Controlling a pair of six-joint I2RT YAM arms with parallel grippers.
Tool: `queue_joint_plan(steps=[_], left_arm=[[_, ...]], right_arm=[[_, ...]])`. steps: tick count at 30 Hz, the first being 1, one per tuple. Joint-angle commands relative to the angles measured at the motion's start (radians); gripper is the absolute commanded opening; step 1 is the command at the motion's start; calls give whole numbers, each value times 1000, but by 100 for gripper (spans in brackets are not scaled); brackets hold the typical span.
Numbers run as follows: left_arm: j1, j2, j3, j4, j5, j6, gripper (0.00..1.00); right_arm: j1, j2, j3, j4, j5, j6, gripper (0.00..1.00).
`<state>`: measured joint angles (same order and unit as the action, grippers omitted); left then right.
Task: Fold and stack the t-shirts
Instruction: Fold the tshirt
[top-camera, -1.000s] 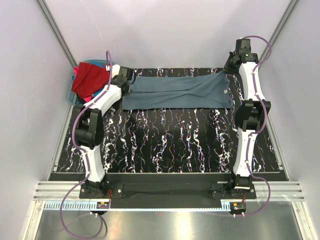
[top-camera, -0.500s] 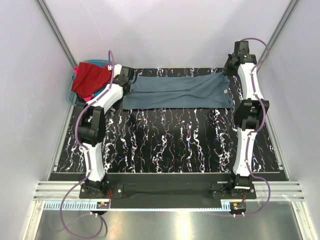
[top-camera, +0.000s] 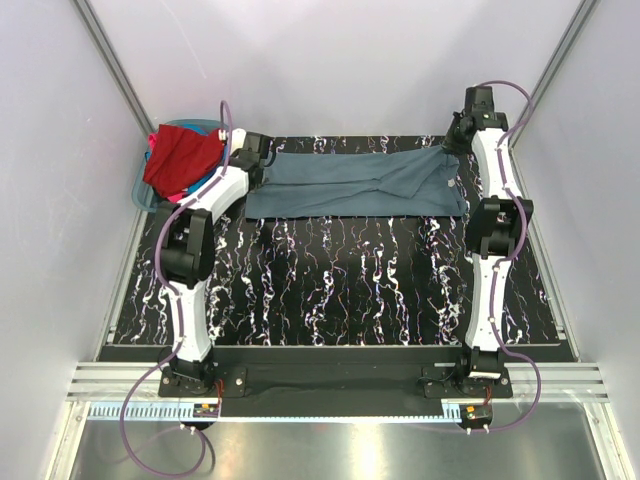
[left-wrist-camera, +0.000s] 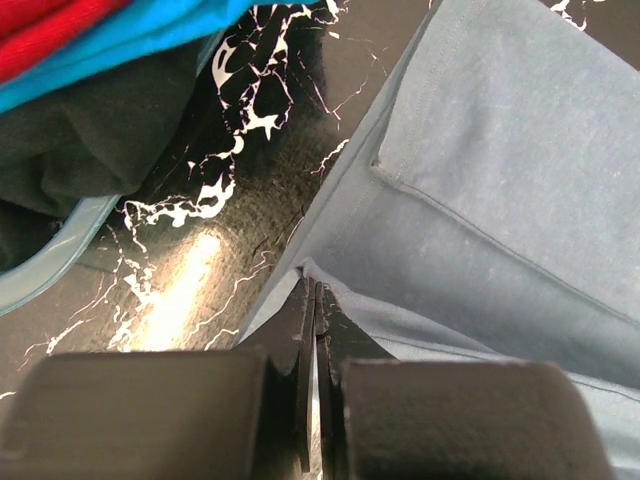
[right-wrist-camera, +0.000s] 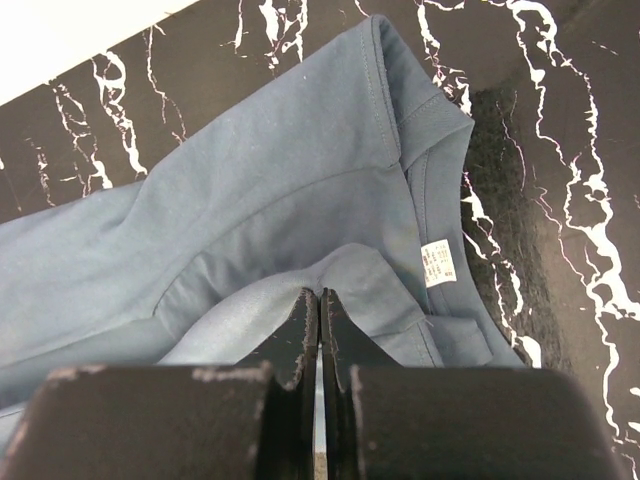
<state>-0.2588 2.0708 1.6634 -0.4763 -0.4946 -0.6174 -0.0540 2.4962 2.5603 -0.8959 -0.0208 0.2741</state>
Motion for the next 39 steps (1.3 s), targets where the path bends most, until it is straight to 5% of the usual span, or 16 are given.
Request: queue_joint_plan(steps=[1,19,21,22,23,24,26,30,33,39], left_arm=[[4,26,58,34,-38,5,0],[16,92,121,19,-32,-13,0],[18,92,118,18,-30,-18,7],[20,91,116,19,-29,-16,26],[21,89,118,19,-24,-13,50],[21,84,114,19,-13,-8,66],[21,65,116,21,-4,-5,82],[20,20,151,24,47,13,98],[15,-26,180,36,140,45,99],[-26,-118,194,39,284,126,99]], right_arm=[[3,19,44,40,-10,-12,0],[3,66,72,91,-28,-12,0],[3,69,78,98,-40,-9,1],[3,69,81,101,-47,-10,10],[3,66,84,100,-51,-9,43],[3,58,81,100,-74,-7,64],[3,32,92,98,-117,-13,95],[3,-39,127,100,-247,-7,100],[3,-118,86,101,-264,40,100],[13,-285,-265,110,-216,140,100]])
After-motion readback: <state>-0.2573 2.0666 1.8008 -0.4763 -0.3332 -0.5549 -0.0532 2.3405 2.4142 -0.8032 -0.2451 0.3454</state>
